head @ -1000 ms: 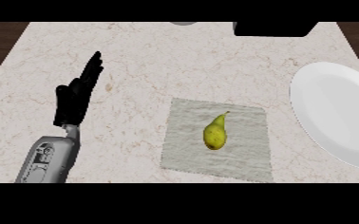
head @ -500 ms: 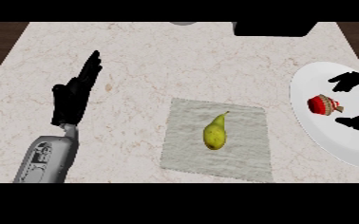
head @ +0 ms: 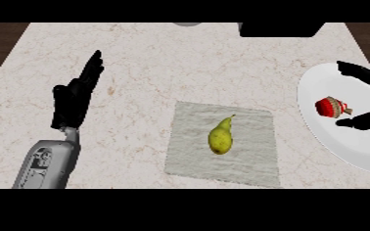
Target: Pick the cupcake from the placemat and place it in the plate
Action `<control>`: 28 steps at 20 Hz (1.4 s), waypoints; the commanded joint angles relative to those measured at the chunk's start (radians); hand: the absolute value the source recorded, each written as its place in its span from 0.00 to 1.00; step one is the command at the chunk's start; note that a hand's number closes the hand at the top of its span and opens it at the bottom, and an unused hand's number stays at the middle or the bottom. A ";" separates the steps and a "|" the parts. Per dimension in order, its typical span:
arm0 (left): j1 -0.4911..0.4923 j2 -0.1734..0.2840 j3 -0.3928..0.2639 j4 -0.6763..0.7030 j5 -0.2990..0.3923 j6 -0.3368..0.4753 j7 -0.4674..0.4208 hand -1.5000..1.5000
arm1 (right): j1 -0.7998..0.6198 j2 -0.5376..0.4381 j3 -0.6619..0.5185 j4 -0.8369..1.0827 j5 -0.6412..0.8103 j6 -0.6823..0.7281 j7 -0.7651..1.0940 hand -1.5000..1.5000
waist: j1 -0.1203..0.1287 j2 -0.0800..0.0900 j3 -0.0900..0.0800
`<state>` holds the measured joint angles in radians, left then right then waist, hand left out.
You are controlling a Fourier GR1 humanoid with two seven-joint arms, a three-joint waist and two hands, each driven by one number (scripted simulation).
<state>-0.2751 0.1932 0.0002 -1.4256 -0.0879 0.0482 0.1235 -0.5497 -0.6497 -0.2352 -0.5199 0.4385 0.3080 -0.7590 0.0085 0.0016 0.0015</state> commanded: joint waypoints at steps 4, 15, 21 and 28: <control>-0.036 0.003 0.015 0.018 0.005 -0.007 0.010 0.50 | -0.049 -0.137 -0.198 0.145 -0.186 0.165 0.031 0.00 | -0.004 0.006 0.000; 0.020 0.004 0.019 -0.032 0.023 -0.030 -0.008 0.50 | 0.040 -0.385 -0.308 0.316 -0.266 0.303 -0.012 0.00 | 0.024 0.013 0.007; -0.018 0.004 0.025 -0.008 0.018 -0.023 -0.004 0.50 | 0.069 -0.430 -0.299 0.302 -0.268 0.360 -0.025 0.00 | 0.023 0.017 0.011; 0.030 -0.003 0.012 -0.013 0.014 -0.032 -0.038 0.50 | 0.101 -0.413 -0.309 0.307 -0.289 0.343 -0.038 0.00 | 0.030 0.018 0.012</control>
<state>-0.2650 0.1897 0.0112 -1.4378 -0.0751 0.0199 0.1023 -0.4704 -1.0614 -0.5374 -0.2273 0.1583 0.5310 -0.6844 0.0332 0.0183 0.0127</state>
